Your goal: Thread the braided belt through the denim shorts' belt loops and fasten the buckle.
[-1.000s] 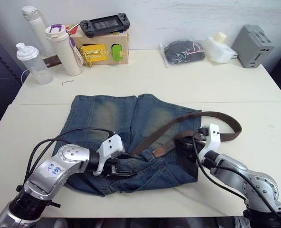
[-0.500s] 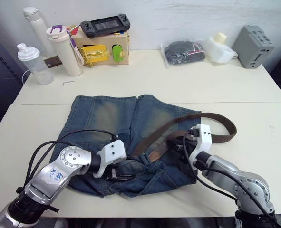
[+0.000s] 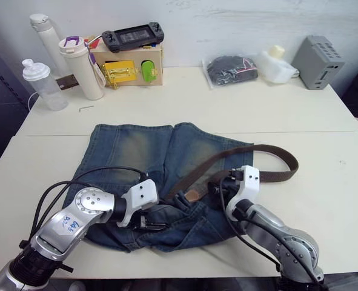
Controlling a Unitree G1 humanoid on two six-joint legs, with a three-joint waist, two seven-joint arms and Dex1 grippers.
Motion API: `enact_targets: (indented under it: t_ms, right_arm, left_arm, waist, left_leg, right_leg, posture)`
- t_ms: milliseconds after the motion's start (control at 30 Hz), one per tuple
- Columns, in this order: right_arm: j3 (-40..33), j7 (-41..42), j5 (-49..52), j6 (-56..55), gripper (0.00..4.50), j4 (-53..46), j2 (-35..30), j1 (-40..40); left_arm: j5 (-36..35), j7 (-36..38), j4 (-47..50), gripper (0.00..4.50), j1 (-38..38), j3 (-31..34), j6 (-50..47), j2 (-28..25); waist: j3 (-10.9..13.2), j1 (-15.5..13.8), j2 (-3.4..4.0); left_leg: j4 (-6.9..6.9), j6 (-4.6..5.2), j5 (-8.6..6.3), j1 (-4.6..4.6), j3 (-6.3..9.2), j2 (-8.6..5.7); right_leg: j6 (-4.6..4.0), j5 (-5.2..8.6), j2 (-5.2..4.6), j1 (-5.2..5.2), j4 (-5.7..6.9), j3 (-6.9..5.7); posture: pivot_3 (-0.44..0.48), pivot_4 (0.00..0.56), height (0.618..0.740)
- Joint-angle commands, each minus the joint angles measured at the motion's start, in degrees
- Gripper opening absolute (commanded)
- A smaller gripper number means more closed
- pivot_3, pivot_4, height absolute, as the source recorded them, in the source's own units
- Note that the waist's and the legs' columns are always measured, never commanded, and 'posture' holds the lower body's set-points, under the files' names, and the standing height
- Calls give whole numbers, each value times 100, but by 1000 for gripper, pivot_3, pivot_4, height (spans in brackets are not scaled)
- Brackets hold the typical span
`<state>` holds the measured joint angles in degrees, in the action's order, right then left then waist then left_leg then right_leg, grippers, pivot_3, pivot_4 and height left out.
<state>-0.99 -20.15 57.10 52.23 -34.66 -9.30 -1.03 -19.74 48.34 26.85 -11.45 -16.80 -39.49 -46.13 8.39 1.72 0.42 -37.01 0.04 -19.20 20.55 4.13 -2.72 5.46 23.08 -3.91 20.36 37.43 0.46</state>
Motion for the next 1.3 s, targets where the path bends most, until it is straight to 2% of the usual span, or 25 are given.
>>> enact_targets:
  t_ms: [33, 167, 233, 333, 433, 500, 600, 733, 900, 1000, 1100, 1200, 1300]
  right_arm:
    - [95, 165, -150, -357, 0, -873, 28, -96]
    - [250, 377, -453, -797, 0, -1460, 65, 170]
    - [84, 463, -437, -1095, 0, -1559, 155, 378]
    - [-358, 468, -22, -1533, 0, -1558, 371, 476]
    - [-834, 397, 487, -1945, 0, -1441, 539, 426]
    - [-1005, 342, 755, -2092, 0, -1371, 542, 378]
    - [-995, 308, 862, -2157, 0, -1289, 453, 328]
    - [-865, 268, 921, -2180, 0, -1189, 397, 295]
    - [-624, 321, 1025, -2072, 0, -1101, 281, 311]
    - [-589, 392, 1263, -2094, 0, -1171, 142, 328]
    - [-626, 472, 1559, -2131, 0, -1246, -50, 356]
    - [-763, 505, 1910, -2187, 0, -1343, -300, 458]
    - [-990, 484, 2278, -2304, 0, -1451, -594, 604]
  left_arm:
    - [263, -12, -379, 3471, 254, -192, -250, -140]
    - [194, -2, -332, 3471, 320, -109, -278, -161]
    - [-44, -69, -366, 3471, 322, 117, -348, 47]
    - [-884, -268, -489, 3471, 165, 951, -684, 693]
    - [-1448, -249, -514, 3471, -3, 1646, -597, 1098]
    - [-2268, -348, -341, 3471, -194, 2240, -1015, 1307]
    - [-2901, -324, -36, 3471, -244, 2712, -1373, 1166]
    - [-3202, -331, 147, 3471, -137, 2952, -1642, 761]
    - [-2787, -185, -97, 3471, -9, 2768, -1461, 268]
    - [-2682, 33, -433, 3471, -525, 2342, -1441, 204]
    - [-2480, 656, -900, 3471, -1090, 1746, -1429, 14]
    - [-2314, 1292, -1711, 3471, -1813, 1242, -1382, 58]
    - [-1697, 2044, -2831, 3471, -2426, 519, -1043, 54]
  waist:
    - [0, -2, 0]
    - [0, -4, 0]
    - [-1, -2, -2]
    - [7, -4, 2]
    - [19, -17, -13]
    - [25, -16, -22]
    - [27, -6, -24]
    - [28, 10, -21]
    - [31, -11, -17]
    - [34, -54, -14]
    - [35, -45, -17]
    - [39, -32, -16]
    - [40, -16, -15]
  left_leg:
    - [0, -1, 1, 0, 0, 0]
    - [1, -3, 1, 0, 1, 0]
    - [4, -3, 1, -2, 3, 0]
    - [3, -3, 1, 0, 1, -1]
    - [-9, -5, 2, 7, 2, 0]
    - [-8, -8, 4, 13, 4, 0]
    - [-20, -8, 4, 45, 11, -1]
    - [-18, -8, 4, 44, 9, -1]
    - [-23, -9, 5, 45, 10, -1]
    - [-25, -9, 5, 46, 15, -4]
    - [-33, -8, 5, 55, 28, -8]
    - [-31, -9, 5, 55, 31, -9]
    - [-29, -9, 6, 56, 30, -9]
  right_leg:
    - [-1, 0, 0, 0, 0, -1]
    - [-2, 1, 1, 1, 1, 0]
    - [-2, 1, 1, 1, 2, 0]
    - [-2, 1, 1, -1, 4, 2]
    - [-2, 1, 2, 5, 4, -1]
    - [-2, 1, 3, 10, 8, -1]
    - [-1, 1, 3, 31, 23, -5]
    - [-1, 1, 3, 33, 23, -6]
    - [-2, 1, 4, 29, 19, -5]
    - [-2, 1, 3, 28, 18, -5]
    - [-2, 1, 3, 24, 15, -5]
    - [-2, 1, 3, 26, 17, -8]
    - [-2, 1, 5, 27, 19, -12]
  posture:
    - [0, 150, 740]
    - [0, 150, 740]
    - [0, 150, 740]
    - [0, 150, 740]
    - [0, 150, 740]
    - [0, 150, 740]
    - [0, 150, 740]
    - [0, 150, 740]
    - [0, 150, 740]
    - [0, 150, 740]
    - [0, 150, 740]
    - [0, 150, 740]
    - [0, 150, 740]
